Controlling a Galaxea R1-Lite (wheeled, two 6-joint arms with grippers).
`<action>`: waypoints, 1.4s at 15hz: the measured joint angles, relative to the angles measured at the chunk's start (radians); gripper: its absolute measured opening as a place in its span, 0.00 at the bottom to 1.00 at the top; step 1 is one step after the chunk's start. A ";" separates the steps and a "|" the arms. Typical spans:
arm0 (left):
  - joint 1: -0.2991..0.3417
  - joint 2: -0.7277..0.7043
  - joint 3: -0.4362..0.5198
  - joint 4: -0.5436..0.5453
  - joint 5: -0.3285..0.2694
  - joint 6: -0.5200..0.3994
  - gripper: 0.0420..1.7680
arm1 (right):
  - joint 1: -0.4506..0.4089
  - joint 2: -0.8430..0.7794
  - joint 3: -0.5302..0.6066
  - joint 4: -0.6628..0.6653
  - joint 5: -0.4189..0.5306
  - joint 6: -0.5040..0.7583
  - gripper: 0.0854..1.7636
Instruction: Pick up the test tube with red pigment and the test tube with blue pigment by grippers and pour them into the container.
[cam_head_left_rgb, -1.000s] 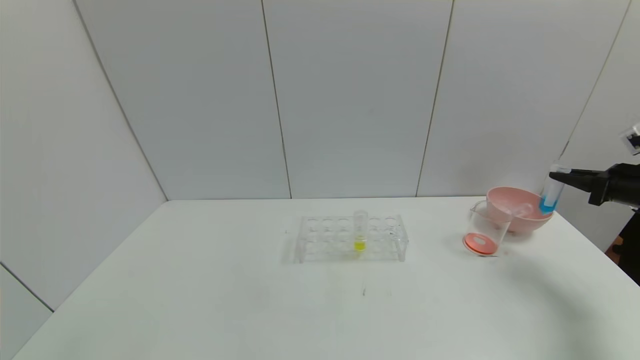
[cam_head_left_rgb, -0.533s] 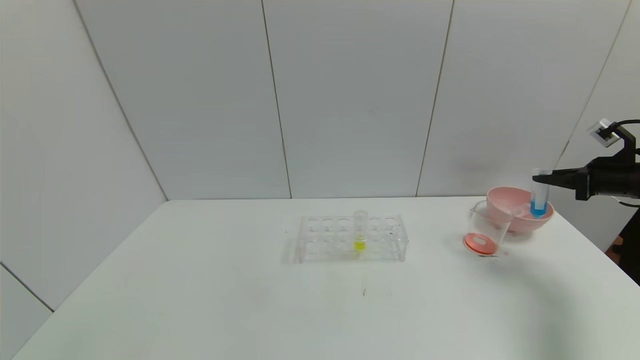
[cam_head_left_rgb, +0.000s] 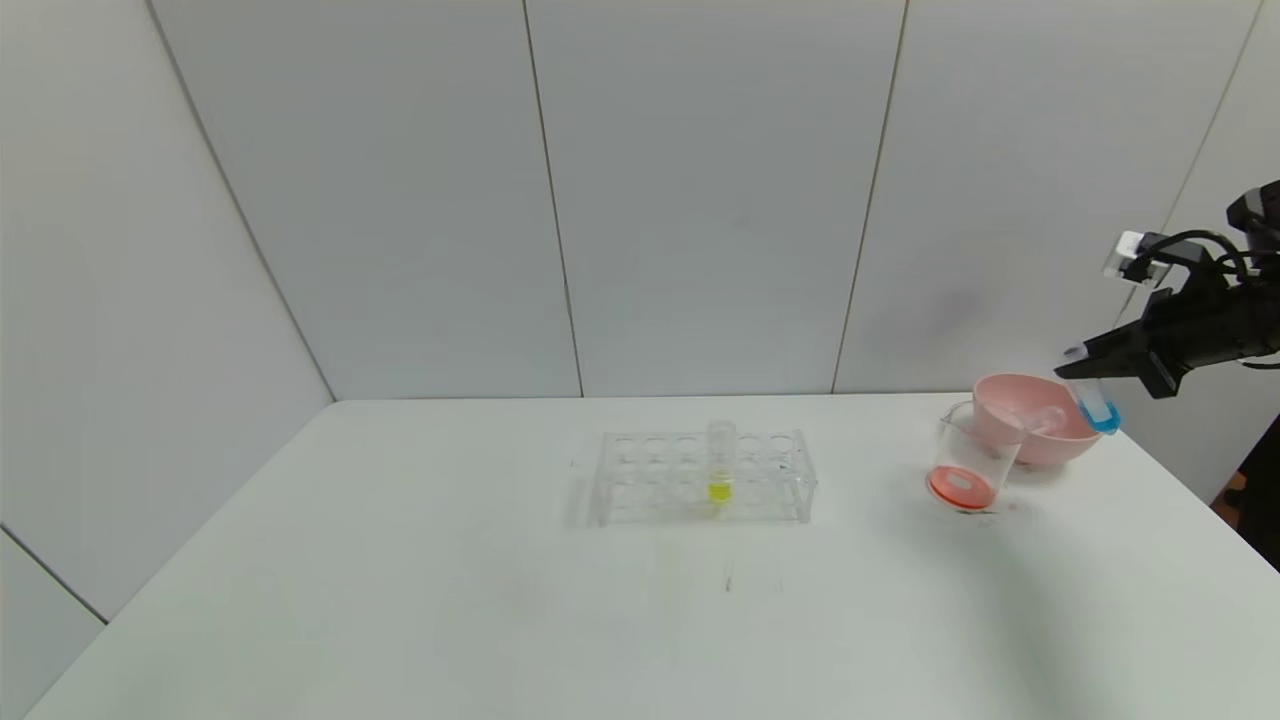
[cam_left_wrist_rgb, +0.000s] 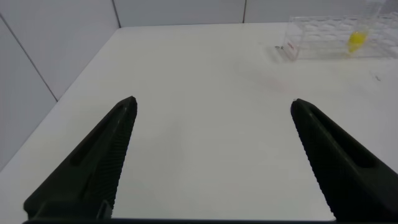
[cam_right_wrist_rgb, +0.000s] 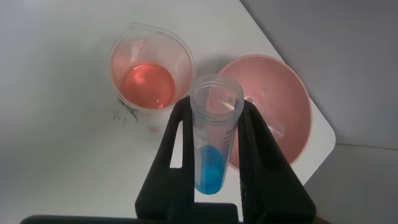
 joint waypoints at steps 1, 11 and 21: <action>0.000 0.000 0.000 0.000 0.000 0.000 1.00 | 0.020 0.003 -0.004 0.022 -0.029 -0.028 0.23; 0.000 0.000 0.000 0.000 0.000 0.000 1.00 | 0.138 0.009 -0.014 0.053 -0.252 -0.112 0.23; 0.000 0.000 0.000 0.000 0.000 0.000 1.00 | 0.212 -0.001 -0.017 0.109 -0.498 -0.211 0.23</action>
